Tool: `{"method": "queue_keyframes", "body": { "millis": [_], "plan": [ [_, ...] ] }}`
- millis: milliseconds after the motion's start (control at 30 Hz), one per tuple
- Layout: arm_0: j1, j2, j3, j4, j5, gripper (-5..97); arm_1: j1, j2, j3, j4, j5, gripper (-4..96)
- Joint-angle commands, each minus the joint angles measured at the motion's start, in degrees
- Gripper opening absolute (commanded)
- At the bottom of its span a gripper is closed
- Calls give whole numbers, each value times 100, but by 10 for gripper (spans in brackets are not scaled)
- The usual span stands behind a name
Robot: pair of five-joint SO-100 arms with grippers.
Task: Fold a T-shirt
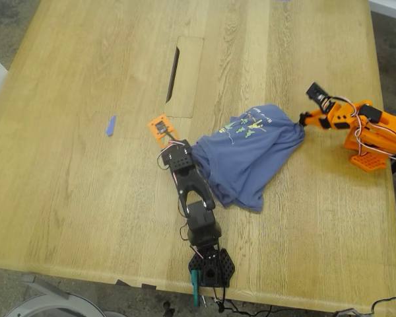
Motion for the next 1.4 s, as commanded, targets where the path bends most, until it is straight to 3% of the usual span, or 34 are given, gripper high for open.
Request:
{"method": "queue_keyframes", "body": {
  "millis": [0,300,633,800,933,1167,1367],
  "plan": [
    [-369,1099,308,18,0,110,703,88,-404,211,-132,0],
    [-1617,3357,2856,44,105,106,3349,211,-510,1063,-642,0],
    [-3375,6056,4737,923,62,105,5660,220,-18,1301,-923,0],
    [-4184,8112,5739,1854,53,101,6521,237,237,1195,-1116,0],
    [-5062,10652,6715,3032,246,80,7189,237,369,1230,-1195,0],
    [-6073,10661,6768,2795,712,47,8200,255,712,1266,-1187,0],
    [-6627,10661,6812,3226,439,35,8930,264,993,1477,-1248,0]
  ]
}}
